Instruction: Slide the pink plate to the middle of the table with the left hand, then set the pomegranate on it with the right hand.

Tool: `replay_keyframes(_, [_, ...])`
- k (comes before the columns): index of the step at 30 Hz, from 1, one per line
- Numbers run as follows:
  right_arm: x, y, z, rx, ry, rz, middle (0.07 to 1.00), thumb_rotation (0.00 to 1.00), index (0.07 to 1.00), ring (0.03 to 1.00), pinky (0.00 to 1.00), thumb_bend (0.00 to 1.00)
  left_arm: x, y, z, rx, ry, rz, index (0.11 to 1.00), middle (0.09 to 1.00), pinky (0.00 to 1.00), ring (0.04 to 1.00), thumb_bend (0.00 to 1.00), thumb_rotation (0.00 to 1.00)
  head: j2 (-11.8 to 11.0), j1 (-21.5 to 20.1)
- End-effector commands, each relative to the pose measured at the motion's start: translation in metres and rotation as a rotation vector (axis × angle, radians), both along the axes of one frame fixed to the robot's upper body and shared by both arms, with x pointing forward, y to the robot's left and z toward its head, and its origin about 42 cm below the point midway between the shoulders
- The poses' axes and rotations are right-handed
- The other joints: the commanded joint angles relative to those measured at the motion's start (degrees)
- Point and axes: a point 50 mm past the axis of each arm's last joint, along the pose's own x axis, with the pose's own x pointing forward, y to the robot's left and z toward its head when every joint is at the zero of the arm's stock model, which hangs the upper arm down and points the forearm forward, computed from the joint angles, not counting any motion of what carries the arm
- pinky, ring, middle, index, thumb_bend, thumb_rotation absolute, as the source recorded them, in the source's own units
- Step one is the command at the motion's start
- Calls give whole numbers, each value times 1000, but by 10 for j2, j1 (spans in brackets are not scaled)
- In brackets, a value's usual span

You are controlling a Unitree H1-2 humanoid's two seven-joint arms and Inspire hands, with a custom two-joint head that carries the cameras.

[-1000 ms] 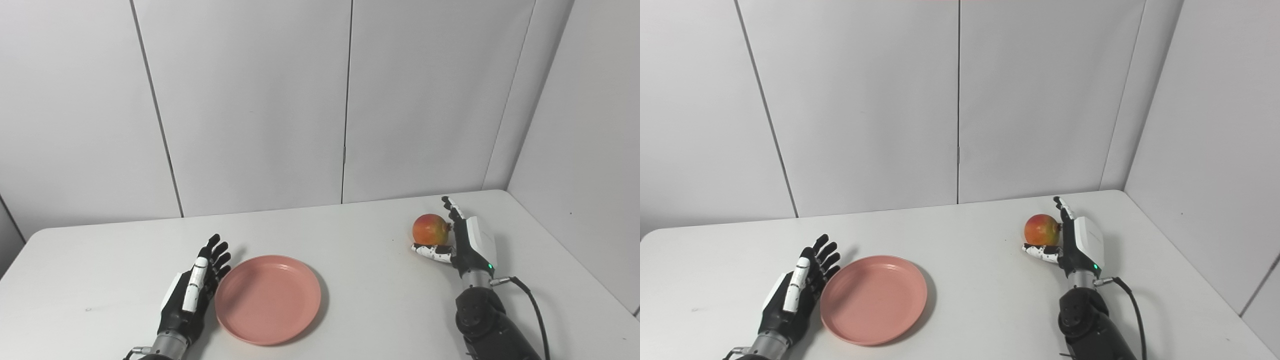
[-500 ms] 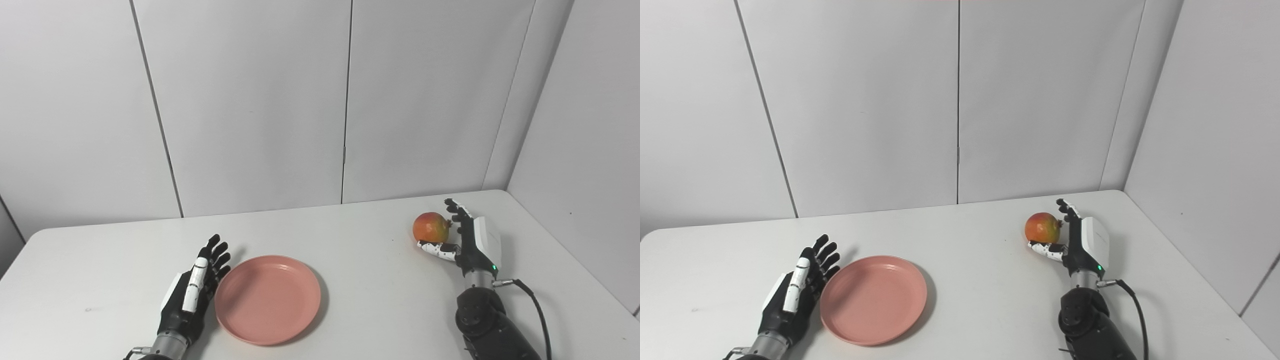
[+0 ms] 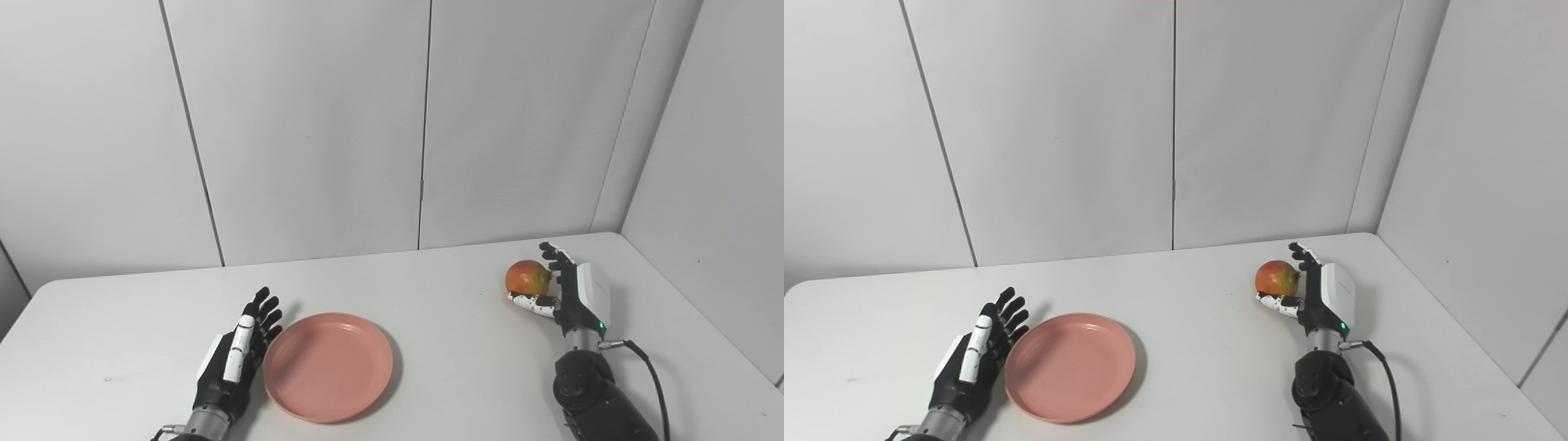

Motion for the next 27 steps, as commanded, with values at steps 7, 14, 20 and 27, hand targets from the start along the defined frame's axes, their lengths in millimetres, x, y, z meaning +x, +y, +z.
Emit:
replay_keyframes(7, [15, 5, 25, -14, -75, 54, 739, 0, 741, 708, 634, 696, -6, 7, -11, 6, 22, 7, 977, 973, 948, 963, 517, 1000, 1, 2])
replay_keyframes(14, [14, 6, 24, -33, -74, 57, 692, 0, 709, 656, 579, 687, -6, 7, -11, 9, 24, 7, 978, 974, 949, 966, 512, 1000, 2, 2])
replay_keyframes(20, [13, 6, 24, -21, -73, 53, 524, 0, 660, 569, 520, 581, -6, 7, -10, 7, 21, 8, 976, 973, 948, 966, 509, 1000, 2, 3])
replay_keyframes(27, [11, 6, 25, -38, -75, 50, 480, 0, 539, 419, 454, 514, -7, 6, -10, 6, 20, 7, 979, 975, 951, 967, 510, 1000, 2, 3])
